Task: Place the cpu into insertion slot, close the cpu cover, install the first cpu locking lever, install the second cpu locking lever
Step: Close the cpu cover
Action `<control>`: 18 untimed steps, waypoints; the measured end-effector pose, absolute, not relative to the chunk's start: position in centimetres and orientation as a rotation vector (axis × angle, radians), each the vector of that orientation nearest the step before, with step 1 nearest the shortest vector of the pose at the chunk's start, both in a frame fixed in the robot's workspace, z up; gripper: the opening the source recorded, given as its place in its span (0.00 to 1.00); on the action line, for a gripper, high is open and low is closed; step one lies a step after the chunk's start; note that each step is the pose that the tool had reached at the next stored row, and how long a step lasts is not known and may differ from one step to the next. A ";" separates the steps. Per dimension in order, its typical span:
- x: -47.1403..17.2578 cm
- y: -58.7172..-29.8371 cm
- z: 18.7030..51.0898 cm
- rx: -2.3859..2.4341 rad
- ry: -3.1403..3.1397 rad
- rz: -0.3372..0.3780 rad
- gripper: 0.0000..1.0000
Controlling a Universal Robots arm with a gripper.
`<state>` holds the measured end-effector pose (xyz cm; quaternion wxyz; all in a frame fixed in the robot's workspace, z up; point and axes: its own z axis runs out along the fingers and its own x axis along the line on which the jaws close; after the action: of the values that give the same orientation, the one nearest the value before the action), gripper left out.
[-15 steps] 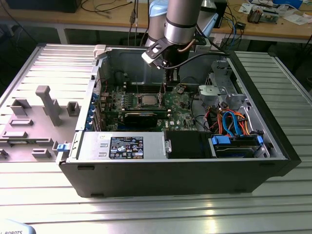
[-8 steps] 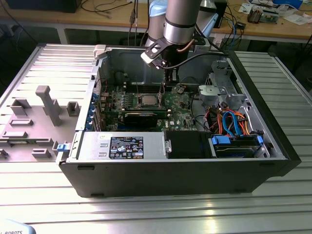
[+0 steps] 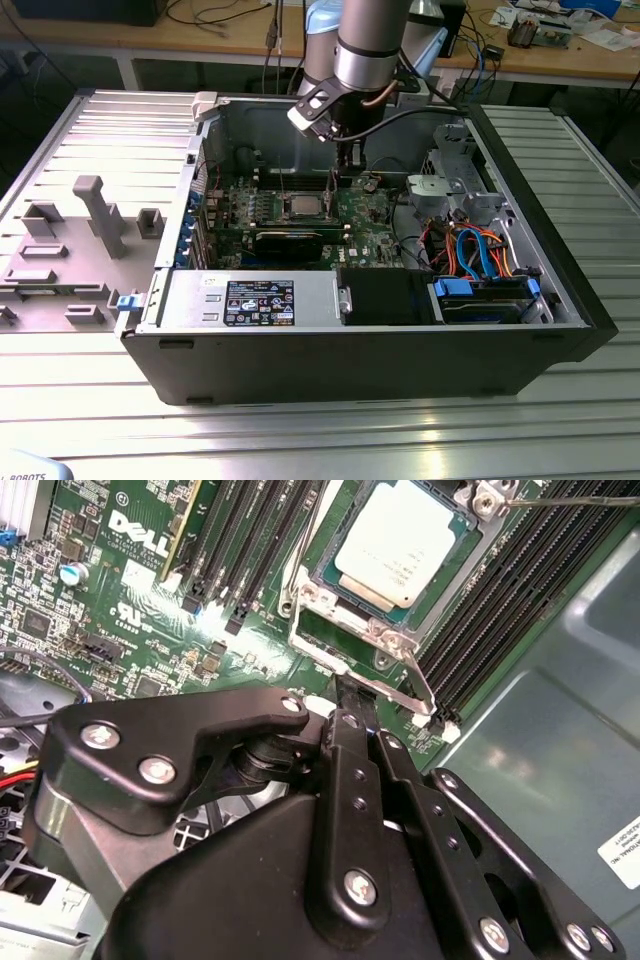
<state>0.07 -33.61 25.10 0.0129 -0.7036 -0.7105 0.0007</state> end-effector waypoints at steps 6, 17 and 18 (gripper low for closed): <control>-0.1 -33.6 25.1 -2.193 -2.214 0.002 0.11; -0.3 -33.6 25.1 -2.193 -2.214 0.002 0.11; -0.3 -33.6 25.1 -2.193 -2.214 0.002 0.11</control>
<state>-0.33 -33.61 25.08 0.0129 -0.7036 -0.7105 0.0007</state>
